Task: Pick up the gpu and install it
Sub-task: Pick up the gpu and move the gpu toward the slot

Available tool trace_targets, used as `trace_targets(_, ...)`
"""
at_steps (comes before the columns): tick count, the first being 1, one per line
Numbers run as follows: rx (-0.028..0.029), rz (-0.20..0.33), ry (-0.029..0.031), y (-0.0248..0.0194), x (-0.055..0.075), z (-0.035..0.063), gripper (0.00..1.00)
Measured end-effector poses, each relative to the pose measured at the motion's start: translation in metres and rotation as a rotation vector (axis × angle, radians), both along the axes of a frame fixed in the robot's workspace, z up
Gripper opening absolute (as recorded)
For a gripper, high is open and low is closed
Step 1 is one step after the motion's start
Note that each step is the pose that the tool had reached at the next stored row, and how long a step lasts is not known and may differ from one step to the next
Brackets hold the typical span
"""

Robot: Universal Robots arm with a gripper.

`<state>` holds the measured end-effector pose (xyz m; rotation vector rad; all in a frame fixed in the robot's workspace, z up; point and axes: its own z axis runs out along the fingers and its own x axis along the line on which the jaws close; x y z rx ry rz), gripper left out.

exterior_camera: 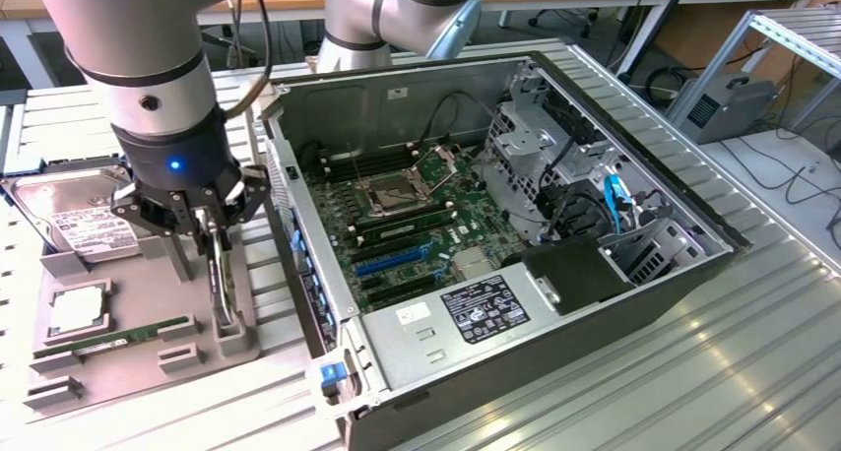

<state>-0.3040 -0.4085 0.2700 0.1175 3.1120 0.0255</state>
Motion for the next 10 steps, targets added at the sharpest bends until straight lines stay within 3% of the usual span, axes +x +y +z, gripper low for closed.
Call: trace_targets(10, 0.0000, 0.000, 0.0001, 0.0000, 0.0000, 0.0057, 0.27)
